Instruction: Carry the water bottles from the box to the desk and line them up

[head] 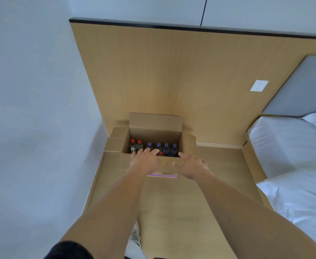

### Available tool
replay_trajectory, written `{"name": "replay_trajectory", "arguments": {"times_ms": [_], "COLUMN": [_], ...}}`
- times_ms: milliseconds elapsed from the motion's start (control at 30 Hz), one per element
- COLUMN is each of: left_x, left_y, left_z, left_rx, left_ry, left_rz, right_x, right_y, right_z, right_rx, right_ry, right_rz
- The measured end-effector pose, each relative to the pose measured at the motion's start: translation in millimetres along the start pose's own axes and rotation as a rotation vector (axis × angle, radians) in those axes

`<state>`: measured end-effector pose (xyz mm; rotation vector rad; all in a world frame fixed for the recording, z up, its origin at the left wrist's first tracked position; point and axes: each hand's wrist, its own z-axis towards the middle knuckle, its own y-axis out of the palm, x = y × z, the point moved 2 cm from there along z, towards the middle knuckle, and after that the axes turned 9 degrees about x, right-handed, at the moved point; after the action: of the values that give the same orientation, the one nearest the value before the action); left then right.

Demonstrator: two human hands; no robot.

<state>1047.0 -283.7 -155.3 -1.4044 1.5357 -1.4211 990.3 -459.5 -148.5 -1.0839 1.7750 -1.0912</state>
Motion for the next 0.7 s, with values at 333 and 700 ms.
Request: {"name": "replay_trajectory", "arguments": {"times_ms": [333,700], "left_x": [-76.6,-115.2], "left_y": [-41.1,-34.8], "left_z": [147.1,254.6], "left_rx": [-0.064,-0.139], "left_ry": [0.016,-0.033], "left_rz": [0.002,-0.033], "right_x": [-73.7,-86.3], "right_y": [-24.3,-14.7], "right_z": [120.3,244.8], "right_rx": [-0.001,-0.086], "right_ry": [0.038,0.046], "right_rz": [0.031,0.019]}}
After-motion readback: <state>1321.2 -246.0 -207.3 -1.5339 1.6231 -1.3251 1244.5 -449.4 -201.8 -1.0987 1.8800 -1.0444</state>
